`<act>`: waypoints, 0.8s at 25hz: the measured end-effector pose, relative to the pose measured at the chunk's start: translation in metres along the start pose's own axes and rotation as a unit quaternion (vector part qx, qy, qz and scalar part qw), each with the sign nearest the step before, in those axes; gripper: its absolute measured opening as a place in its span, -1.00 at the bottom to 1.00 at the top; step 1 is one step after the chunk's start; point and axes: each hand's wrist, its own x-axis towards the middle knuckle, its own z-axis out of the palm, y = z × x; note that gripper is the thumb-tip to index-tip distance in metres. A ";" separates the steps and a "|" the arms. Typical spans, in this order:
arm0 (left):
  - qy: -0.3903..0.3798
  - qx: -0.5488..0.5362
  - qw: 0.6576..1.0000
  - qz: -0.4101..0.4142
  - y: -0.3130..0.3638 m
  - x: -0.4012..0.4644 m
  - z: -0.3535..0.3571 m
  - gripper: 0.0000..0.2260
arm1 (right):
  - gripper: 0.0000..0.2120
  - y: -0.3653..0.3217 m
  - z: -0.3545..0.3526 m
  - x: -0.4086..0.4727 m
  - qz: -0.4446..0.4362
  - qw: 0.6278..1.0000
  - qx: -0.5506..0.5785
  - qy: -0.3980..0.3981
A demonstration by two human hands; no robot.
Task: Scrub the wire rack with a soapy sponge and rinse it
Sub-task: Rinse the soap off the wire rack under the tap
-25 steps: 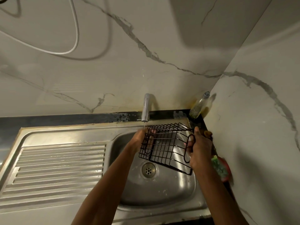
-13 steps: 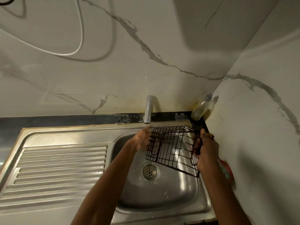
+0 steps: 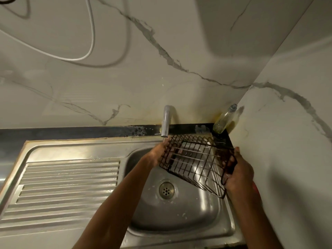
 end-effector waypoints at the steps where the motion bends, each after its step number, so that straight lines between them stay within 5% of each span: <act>1: -0.017 -0.040 0.999 0.000 -0.001 -0.006 0.001 -0.36 | -0.77 0.001 -0.004 0.008 0.002 1.000 0.013 -0.002; 6: 0.006 -0.218 0.975 -0.033 -0.010 -0.014 0.003 -0.50 | -0.70 0.020 -0.010 0.042 0.047 0.991 0.041 -0.119; 11: 0.026 -0.179 0.982 -0.048 -0.022 -0.031 -0.031 -0.52 | -0.57 0.054 -0.012 0.060 0.168 0.961 -0.024 -0.220; 17: 0.180 -0.160 0.970 -0.021 -0.052 -0.079 -0.078 -0.59 | -0.63 0.100 0.046 0.059 0.160 0.930 -0.203 -0.261; 20: 0.215 -0.253 0.943 0.000 -0.060 -0.102 -0.107 -0.55 | -0.64 0.113 0.096 0.052 0.162 0.900 -0.280 -0.293</act>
